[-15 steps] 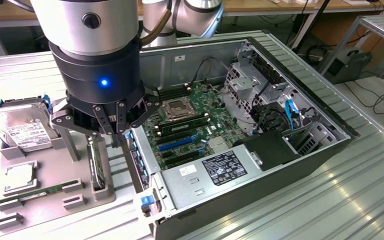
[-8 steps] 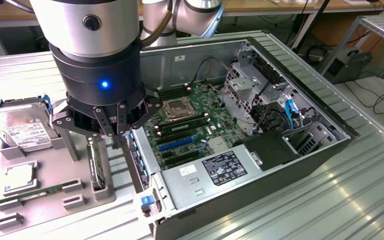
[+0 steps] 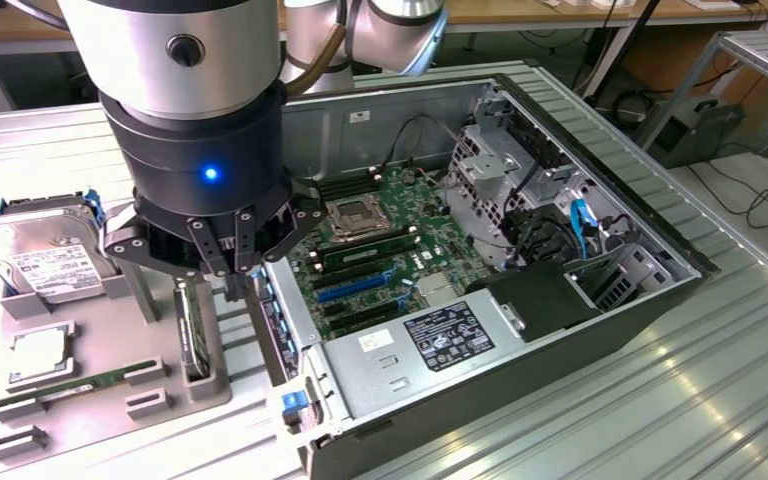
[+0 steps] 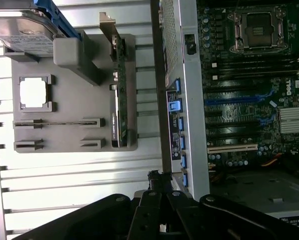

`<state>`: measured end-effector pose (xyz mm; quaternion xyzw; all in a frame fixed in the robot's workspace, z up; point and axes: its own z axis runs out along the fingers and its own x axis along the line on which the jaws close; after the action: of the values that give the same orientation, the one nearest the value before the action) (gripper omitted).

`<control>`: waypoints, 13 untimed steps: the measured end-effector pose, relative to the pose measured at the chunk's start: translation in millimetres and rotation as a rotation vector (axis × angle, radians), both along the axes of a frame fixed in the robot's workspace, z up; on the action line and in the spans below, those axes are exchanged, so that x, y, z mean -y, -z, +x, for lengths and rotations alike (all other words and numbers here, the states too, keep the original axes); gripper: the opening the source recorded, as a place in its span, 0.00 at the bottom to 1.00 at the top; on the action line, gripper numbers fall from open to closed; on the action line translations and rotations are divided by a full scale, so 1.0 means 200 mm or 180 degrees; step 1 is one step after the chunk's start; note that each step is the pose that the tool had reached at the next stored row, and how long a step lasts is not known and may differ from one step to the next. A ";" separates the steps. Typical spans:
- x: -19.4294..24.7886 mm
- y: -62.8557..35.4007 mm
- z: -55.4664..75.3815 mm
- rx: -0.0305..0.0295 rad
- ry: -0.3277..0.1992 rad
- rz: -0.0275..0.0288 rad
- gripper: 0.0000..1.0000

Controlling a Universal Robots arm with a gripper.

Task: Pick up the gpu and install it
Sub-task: 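Reach for the gpu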

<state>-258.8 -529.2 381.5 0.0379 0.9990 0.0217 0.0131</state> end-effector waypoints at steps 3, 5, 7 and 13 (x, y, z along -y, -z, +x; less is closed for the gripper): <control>0.005 0.000 0.00 0.0000 0.0000 0.0000 0.11; 0.009 0.001 0.00 0.0000 0.0000 0.0000 0.11; 0.012 0.001 0.00 0.0000 0.0000 0.0000 0.11; 0.023 0.002 0.00 0.0000 0.0000 0.0000 0.11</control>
<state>-258.9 -533.8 381.1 0.0379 0.9990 0.0217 0.0131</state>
